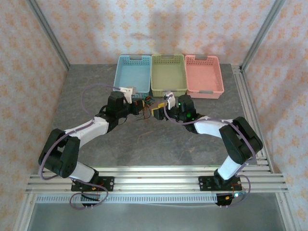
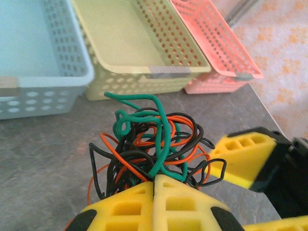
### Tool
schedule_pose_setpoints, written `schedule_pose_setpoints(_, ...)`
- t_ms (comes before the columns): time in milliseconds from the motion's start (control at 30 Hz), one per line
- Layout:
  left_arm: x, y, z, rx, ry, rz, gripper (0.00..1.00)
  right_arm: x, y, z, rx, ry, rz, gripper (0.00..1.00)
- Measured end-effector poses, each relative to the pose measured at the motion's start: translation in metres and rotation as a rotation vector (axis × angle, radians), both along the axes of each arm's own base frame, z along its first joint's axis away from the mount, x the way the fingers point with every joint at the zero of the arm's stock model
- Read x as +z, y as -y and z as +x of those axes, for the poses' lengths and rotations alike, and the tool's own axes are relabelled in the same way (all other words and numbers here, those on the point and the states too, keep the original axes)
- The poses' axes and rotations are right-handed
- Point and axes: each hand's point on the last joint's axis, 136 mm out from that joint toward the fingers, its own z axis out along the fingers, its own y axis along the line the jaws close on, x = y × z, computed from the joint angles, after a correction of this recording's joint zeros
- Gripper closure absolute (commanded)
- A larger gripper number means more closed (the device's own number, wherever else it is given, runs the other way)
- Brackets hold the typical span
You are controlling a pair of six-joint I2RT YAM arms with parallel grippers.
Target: Untangle the cables
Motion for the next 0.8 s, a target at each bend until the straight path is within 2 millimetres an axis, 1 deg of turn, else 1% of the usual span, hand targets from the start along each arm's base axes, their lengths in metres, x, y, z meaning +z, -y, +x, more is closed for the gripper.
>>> schedule_pose_setpoints(33,0.0,0.003,-0.002,-0.015,0.001,-0.001,1.0,-0.001,0.0,0.0,0.001,0.003,-0.003,0.4)
schedule_pose_setpoints(133,0.001,0.008,-0.006,-0.044,0.001,-0.007,1.0,-0.004,0.001,0.001,0.001,0.01,-0.019,0.59)
schedule_pose_setpoints(167,0.001,0.009,-0.007,-0.052,-0.001,-0.01,1.0,-0.007,0.001,0.002,0.001,0.006,-0.026,0.7)
schedule_pose_setpoints(200,0.001,0.01,-0.007,-0.056,-0.001,-0.013,1.0,-0.01,0.001,0.002,0.001,0.0,-0.033,0.84)
schedule_pose_setpoints(267,0.001,0.011,-0.008,-0.061,-0.002,-0.015,1.0,-0.014,0.003,0.003,-0.009,-0.011,-0.047,1.0)
schedule_pose_setpoints(433,0.002,0.011,-0.008,-0.065,-0.001,-0.017,1.0,-0.016,0.012,0.012,-0.073,0.003,-0.067,1.0)
schedule_pose_setpoints(500,0.001,0.01,-0.007,-0.054,0.0,-0.012,1.0,-0.015,0.02,0.017,-0.11,0.007,-0.063,1.0)
schedule_pose_setpoints(600,0.001,0.004,-0.003,-0.018,0.006,0.001,1.0,-0.013,0.04,0.027,-0.189,0.01,-0.054,1.0)
schedule_pose_setpoints(800,0.0,-0.037,0.005,0.143,0.019,0.028,1.0,-0.007,0.081,0.045,-0.372,0.022,-0.036,1.0)
